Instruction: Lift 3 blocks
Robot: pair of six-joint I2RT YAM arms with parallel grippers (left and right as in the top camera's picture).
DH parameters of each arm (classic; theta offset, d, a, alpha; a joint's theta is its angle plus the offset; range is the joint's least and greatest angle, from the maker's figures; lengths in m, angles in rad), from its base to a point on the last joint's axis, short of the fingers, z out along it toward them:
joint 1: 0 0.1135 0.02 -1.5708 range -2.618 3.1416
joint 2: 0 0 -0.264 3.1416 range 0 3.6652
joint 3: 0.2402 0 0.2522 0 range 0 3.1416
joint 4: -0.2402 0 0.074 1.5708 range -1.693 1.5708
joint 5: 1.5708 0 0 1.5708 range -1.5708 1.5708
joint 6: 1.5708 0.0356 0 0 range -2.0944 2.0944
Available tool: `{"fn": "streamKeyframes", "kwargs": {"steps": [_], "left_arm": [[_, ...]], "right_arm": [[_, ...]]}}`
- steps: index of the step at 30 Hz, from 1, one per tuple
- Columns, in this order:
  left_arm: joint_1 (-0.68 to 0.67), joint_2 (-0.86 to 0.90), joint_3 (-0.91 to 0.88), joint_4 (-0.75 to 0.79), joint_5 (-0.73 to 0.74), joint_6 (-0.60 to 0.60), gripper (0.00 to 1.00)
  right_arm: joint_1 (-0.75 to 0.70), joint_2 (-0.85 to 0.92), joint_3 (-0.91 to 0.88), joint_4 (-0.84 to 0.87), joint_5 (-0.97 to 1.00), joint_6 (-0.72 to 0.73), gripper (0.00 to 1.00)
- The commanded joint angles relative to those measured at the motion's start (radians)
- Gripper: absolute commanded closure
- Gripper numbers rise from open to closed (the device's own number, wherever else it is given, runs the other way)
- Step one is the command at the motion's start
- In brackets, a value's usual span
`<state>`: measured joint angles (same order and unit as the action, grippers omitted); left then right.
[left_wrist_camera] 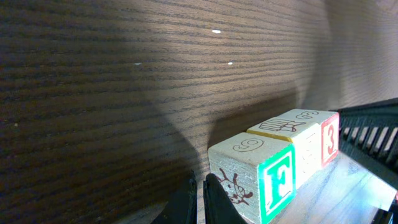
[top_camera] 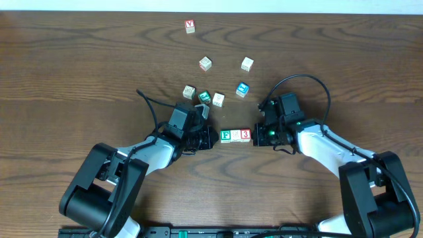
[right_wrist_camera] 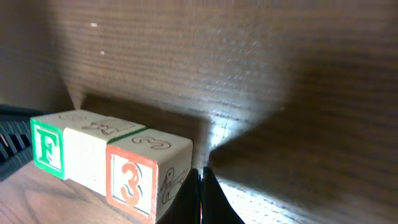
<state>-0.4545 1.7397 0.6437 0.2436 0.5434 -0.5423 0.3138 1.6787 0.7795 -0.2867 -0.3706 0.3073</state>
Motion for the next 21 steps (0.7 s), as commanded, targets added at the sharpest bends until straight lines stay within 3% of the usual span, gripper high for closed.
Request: {"fn": "streamKeyframes", "kwargs": {"steps": [1,21], "left_arm": [[-0.003,0.011,0.015,-0.003,-0.013,0.017,0.92],[-0.003,0.011,0.015,-0.002,-0.002,0.017,0.93]], "right_arm": [[-0.006,0.008,0.024,-0.003,-0.016,0.013,0.99],[-0.005,0.008,0.024,-0.005,-0.057,0.013,0.99]]}}
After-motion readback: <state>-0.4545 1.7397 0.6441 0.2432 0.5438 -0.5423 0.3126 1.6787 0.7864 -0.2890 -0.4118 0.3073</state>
